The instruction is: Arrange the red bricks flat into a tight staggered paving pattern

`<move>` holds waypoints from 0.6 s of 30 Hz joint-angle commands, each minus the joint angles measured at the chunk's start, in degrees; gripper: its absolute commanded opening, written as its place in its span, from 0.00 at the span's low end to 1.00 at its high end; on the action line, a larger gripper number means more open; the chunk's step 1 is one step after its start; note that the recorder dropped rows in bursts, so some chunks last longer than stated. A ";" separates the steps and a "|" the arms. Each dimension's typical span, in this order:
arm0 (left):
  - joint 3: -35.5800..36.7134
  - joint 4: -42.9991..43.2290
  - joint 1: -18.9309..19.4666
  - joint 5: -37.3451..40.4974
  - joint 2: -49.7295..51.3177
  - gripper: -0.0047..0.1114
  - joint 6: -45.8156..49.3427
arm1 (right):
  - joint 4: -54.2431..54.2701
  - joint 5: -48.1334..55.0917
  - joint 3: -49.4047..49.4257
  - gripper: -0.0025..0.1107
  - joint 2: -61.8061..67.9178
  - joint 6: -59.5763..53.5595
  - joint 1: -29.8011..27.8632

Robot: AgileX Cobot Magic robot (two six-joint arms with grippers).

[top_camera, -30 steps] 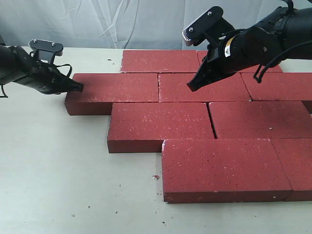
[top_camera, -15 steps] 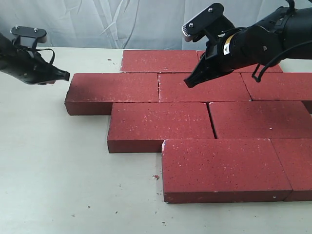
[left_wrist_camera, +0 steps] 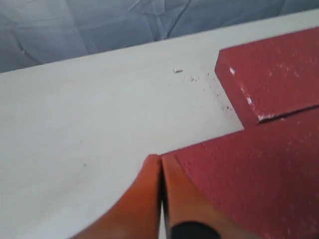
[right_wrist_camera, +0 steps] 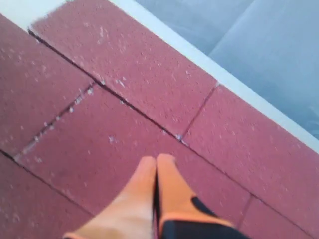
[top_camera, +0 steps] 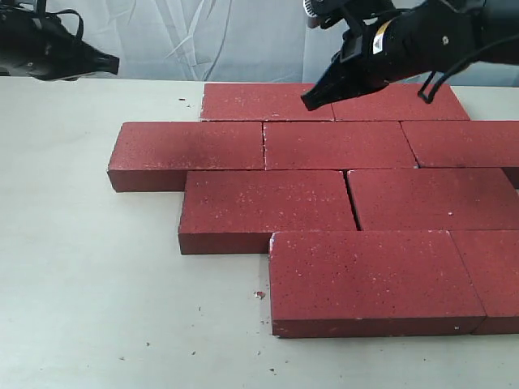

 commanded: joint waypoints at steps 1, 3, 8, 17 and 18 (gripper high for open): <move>-0.21 8.24 3.24 11.79 -4.29 0.04 -3.78 | -4.61 22.23 -6.58 0.02 -1.53 -0.28 -2.43; -0.21 12.09 5.26 17.41 -6.74 0.04 -6.84 | -6.27 27.71 -7.29 0.02 -3.07 -0.28 -4.42; -0.21 18.20 9.09 27.09 -12.94 0.04 -11.06 | -6.02 29.95 -5.08 0.02 -9.08 4.17 -11.75; 5.32 16.60 9.66 21.48 -23.78 0.04 -13.65 | 1.11 23.35 6.17 0.02 -21.91 5.30 -23.69; 6.62 16.44 9.66 20.21 -25.34 0.04 -13.65 | 1.61 21.19 8.07 0.02 -23.53 5.97 -24.78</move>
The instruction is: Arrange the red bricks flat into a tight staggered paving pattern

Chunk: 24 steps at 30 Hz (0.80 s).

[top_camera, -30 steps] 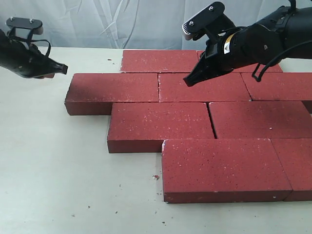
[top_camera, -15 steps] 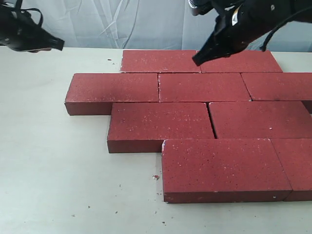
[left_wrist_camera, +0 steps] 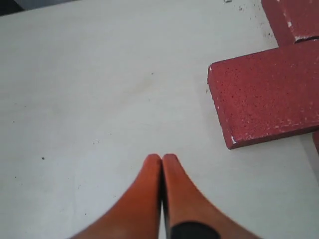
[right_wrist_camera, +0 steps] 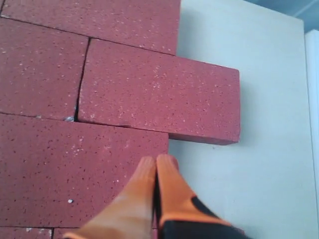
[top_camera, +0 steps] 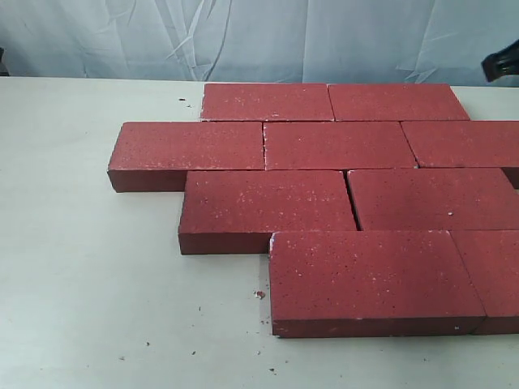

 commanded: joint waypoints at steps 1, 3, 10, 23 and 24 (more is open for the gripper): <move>4.67 -1.27 0.07 -4.92 -6.25 0.04 -0.71 | 2.65 -7.35 6.45 0.02 -7.40 2.49 -4.54; 7.71 -2.01 0.07 -8.12 -9.80 0.04 -0.71 | 2.65 -11.29 9.86 0.02 -10.98 3.32 -5.53; 17.58 -4.96 0.07 -19.45 -22.29 0.04 -0.71 | 2.37 -22.13 21.02 0.02 -22.21 4.05 -5.84; 31.90 -2.46 -5.42 -28.52 -43.74 0.04 -0.71 | 3.79 -36.84 39.36 0.02 -42.91 3.34 -5.84; 32.51 -2.36 -5.91 -28.79 -44.84 0.04 -0.71 | 3.79 -37.65 40.50 0.02 -44.65 3.01 -5.84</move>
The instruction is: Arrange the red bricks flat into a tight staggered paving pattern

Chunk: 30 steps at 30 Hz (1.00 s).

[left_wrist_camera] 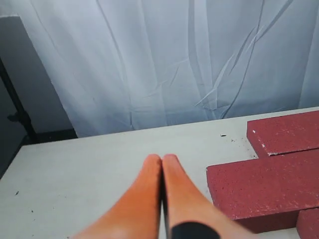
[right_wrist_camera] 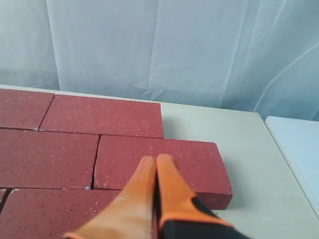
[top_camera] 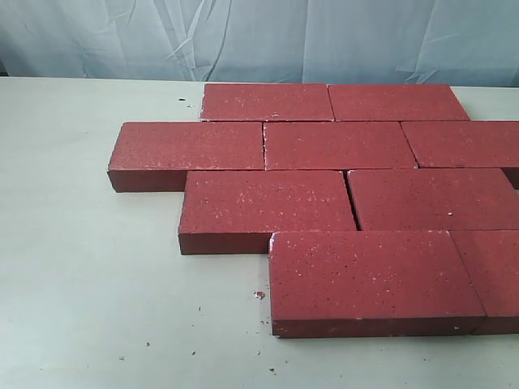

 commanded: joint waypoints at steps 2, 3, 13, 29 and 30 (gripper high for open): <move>3.95 1.80 -2.62 -1.31 -7.16 0.04 -0.38 | -0.22 -5.32 6.24 0.02 -9.09 -0.80 -0.34; 4.51 1.69 -2.62 -1.16 -8.23 0.04 -0.38 | -0.22 -5.73 7.05 0.02 -10.64 -0.80 -0.34; 7.69 -1.46 -2.62 2.40 -15.36 0.04 -1.15 | 4.66 -5.68 9.01 0.02 -21.96 -0.80 -0.34; 7.69 3.11 -2.62 2.45 -16.30 0.04 -1.01 | 6.24 -5.82 9.01 0.02 -22.53 -0.80 -0.34; 7.69 3.11 -2.62 2.45 -16.30 0.04 -1.01 | 6.24 -5.82 9.01 0.02 -22.53 -0.80 -0.34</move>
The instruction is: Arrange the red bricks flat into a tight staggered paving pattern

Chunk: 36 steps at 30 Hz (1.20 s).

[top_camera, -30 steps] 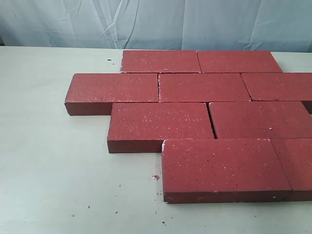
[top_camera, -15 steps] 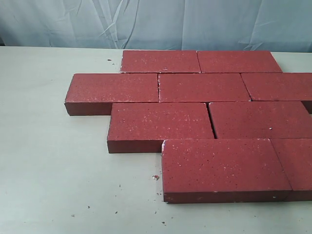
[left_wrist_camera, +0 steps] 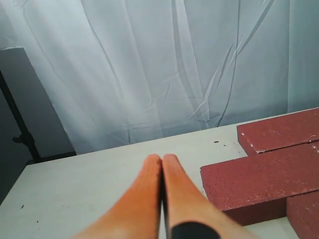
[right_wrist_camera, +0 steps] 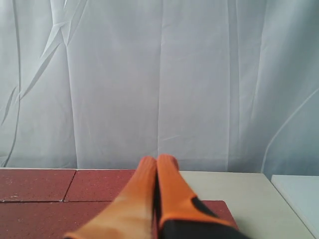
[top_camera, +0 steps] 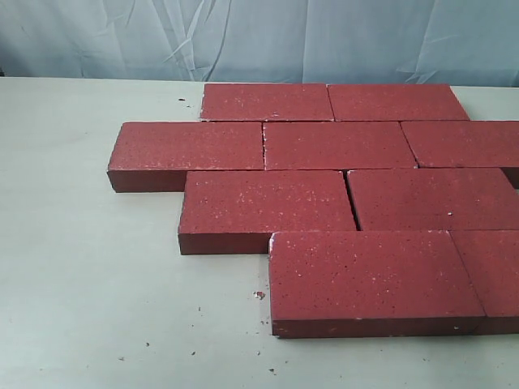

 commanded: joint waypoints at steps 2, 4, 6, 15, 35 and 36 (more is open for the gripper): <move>0.26 -0.11 -0.33 -0.09 -0.41 0.04 -0.21 | -0.01 -0.60 0.25 0.02 -0.31 -0.09 -0.34; 0.40 0.03 -0.33 -0.09 -0.41 0.04 -0.21 | -0.01 -0.60 0.25 0.02 -0.31 -0.09 -0.34; 0.87 3.97 -0.33 -0.09 -0.68 0.04 -3.05 | -0.01 -0.60 0.25 0.02 -0.31 -0.09 -0.34; 10.15 19.10 -0.19 -3.87 -10.12 0.04 -18.46 | 1.28 -0.46 0.25 0.02 -0.31 -0.09 -0.34; 27.05 17.34 0.53 -5.71 -21.88 0.04 -20.18 | 1.69 -0.77 0.25 0.02 -0.31 -0.09 -0.34; 27.31 16.90 0.79 -5.71 -21.88 0.04 -20.18 | 2.10 -0.77 0.25 0.02 -0.31 -0.09 -0.34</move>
